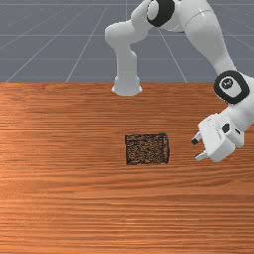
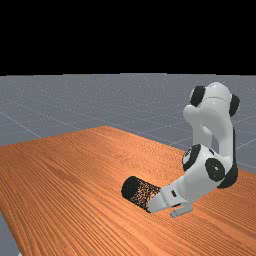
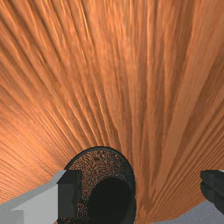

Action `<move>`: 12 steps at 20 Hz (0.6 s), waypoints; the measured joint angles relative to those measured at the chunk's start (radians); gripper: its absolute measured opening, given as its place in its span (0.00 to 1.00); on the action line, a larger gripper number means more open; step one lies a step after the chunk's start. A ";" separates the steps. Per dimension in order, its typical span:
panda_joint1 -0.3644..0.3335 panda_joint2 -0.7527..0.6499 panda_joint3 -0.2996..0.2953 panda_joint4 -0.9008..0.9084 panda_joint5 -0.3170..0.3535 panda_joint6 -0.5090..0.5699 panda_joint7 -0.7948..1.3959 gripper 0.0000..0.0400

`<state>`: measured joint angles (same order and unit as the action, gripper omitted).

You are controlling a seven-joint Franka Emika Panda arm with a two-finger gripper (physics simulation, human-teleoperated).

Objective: Rotate the holder till the hole upward

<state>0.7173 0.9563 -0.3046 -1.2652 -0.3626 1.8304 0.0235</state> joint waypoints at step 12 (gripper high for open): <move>-0.067 -0.111 -0.033 -0.221 -0.034 0.143 -0.060 1.00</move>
<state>0.6504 0.8451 -0.3375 -1.4863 -0.3962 1.9729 -0.0364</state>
